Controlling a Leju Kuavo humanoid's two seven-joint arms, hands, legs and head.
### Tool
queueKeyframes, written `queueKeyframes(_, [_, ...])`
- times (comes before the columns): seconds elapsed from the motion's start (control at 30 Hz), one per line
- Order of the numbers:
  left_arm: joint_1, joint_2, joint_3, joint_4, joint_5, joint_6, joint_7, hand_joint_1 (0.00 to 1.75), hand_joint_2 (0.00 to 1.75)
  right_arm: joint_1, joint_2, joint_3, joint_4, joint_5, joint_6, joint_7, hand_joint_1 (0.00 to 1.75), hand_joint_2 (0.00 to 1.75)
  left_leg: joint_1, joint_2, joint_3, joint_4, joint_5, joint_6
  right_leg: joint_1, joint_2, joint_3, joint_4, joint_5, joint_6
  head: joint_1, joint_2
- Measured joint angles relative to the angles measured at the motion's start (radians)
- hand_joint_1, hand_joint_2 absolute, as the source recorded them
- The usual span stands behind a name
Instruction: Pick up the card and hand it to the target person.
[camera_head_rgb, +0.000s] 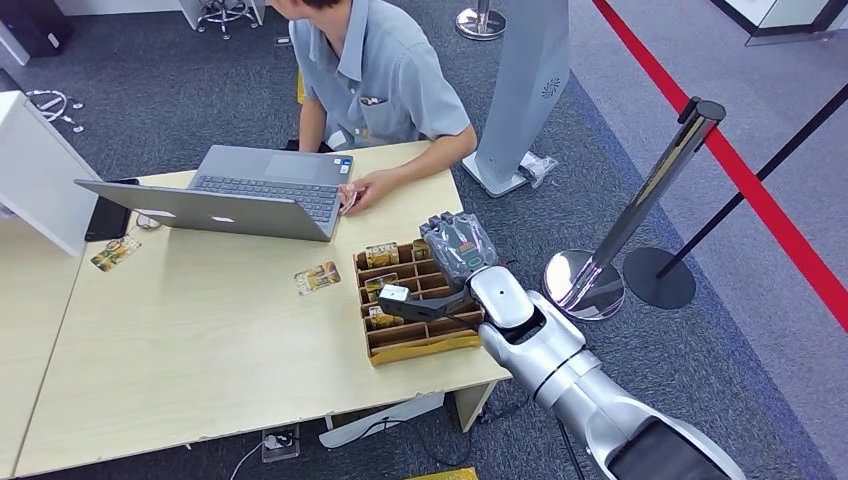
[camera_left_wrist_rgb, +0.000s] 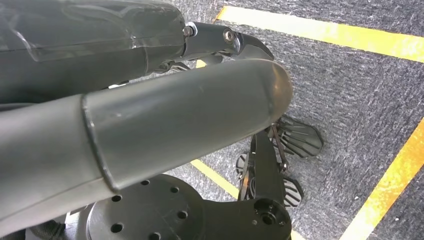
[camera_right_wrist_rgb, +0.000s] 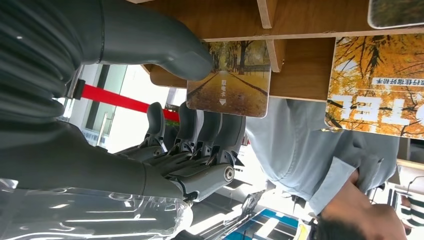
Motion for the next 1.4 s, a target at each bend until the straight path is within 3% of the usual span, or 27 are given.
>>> queueKeyframes(0.33, [0.000, 0.000, 0.000, 0.000, 0.000, 0.000, 0.000, 0.00, 0.00, 0.000, 0.000, 0.000, -0.010, 0.012, -0.001, 0.003, 1.13, 1.75, 0.000, 0.000, 0.000, 0.000, 0.000, 0.000, 0.000, 0.000, 0.000, 0.000, 0.000, 0.000, 0.000, 0.000])
queueKeyframes(0.8, [0.000, 0.000, 0.000, 0.000, 0.000, 0.000, -0.002, 0.00, 0.00, 0.001, 0.000, -0.004, -0.033, 0.020, -0.016, 0.006, 1.46, 1.75, 0.000, 0.000, 0.000, 0.000, 0.000, 0.000, 0.000, 0.000, 0.000, 0.000, 0.000, 0.000, 0.000, 0.000])
queueKeyframes(1.23, [0.000, 0.000, 0.000, 0.000, 0.002, 0.000, -0.001, 0.00, 0.00, 0.002, -0.002, -0.007, -0.045, 0.034, -0.029, 0.018, 1.48, 1.75, 0.000, 0.000, 0.000, 0.000, 0.000, 0.000, 0.000, 0.000, 0.000, 0.000, 0.000, 0.000, 0.000, 0.000])
queueKeyframes(1.4, [0.000, 0.000, 0.000, 0.000, 0.006, 0.001, 0.000, 0.00, 0.00, 0.002, -0.011, -0.026, -0.084, 0.037, -0.044, 0.024, 1.72, 1.75, 0.000, 0.000, 0.000, 0.000, 0.000, 0.000, 0.000, 0.000, 0.000, 0.000, 0.000, 0.000, 0.000, 0.000])
